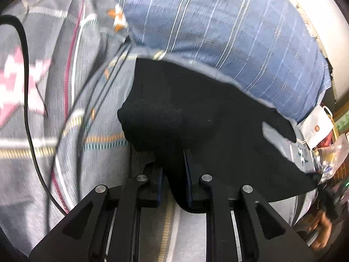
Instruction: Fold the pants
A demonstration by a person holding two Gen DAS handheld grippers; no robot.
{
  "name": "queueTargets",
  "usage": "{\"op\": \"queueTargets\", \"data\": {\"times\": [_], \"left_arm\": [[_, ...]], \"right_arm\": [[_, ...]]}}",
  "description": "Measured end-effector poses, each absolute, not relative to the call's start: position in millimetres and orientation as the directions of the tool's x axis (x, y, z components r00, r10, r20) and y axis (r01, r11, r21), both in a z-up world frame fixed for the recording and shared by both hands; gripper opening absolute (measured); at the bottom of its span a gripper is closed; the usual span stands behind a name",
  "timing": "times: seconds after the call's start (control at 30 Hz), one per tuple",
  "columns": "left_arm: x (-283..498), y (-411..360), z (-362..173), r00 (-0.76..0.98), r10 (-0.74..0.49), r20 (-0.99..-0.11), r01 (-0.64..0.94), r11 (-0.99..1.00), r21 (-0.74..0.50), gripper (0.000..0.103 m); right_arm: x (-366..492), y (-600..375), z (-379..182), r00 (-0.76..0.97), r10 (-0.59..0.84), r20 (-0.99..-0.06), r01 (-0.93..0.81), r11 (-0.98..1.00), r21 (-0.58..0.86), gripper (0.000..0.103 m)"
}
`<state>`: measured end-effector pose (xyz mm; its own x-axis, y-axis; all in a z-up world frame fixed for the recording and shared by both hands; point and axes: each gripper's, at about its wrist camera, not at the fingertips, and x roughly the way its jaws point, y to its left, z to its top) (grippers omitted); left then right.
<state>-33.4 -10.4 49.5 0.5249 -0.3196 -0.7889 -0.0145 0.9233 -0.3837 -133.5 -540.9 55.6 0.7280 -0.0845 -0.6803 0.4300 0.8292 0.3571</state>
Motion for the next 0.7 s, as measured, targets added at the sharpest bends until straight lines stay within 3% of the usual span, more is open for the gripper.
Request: {"op": "queueTargets", "data": {"times": [0.07,0.23,0.3,0.37,0.57,0.7], "left_arm": [[-36.3,-9.8,41.6,0.519,-0.312,-0.796,-0.025,0.925,-0.379,0.015],[-45.2,-2.9,45.2,0.533,-0.304,-0.789,-0.034,0.925,-0.379,0.015],[-47.1,-1.3,46.4,0.536,-0.300,-0.789,-0.039,0.925,-0.378,0.015],[-52.0,-0.1,46.4,0.537,-0.296,-0.790,-0.042,0.926,-0.376,0.015],[-65.1,6.5,53.4,0.542,-0.279,-0.793,-0.050,0.931,-0.362,0.015],[-70.0,11.8,69.1,0.565,-0.248,-0.787,-0.042,0.944,-0.327,0.015]], "right_arm": [[-141.4,-553.1,34.5,0.656,-0.087,-0.750,0.497,0.797,0.342,0.010],[-160.9,-550.9,64.1,0.708,-0.180,-0.682,0.515,0.793,0.325,0.020],[-154.3,-537.0,82.4,0.741,-0.155,-0.653,0.457,0.829,0.322,0.024],[-142.9,-515.6,91.8,0.781,-0.050,-0.622,0.339,0.871,0.356,0.035],[-93.4,-401.0,73.5,0.715,0.318,-0.623,-0.066,0.917,0.393,0.036],[-68.2,-335.3,57.1,0.643,0.417,-0.643,-0.187,0.899,0.396,0.036]]}}
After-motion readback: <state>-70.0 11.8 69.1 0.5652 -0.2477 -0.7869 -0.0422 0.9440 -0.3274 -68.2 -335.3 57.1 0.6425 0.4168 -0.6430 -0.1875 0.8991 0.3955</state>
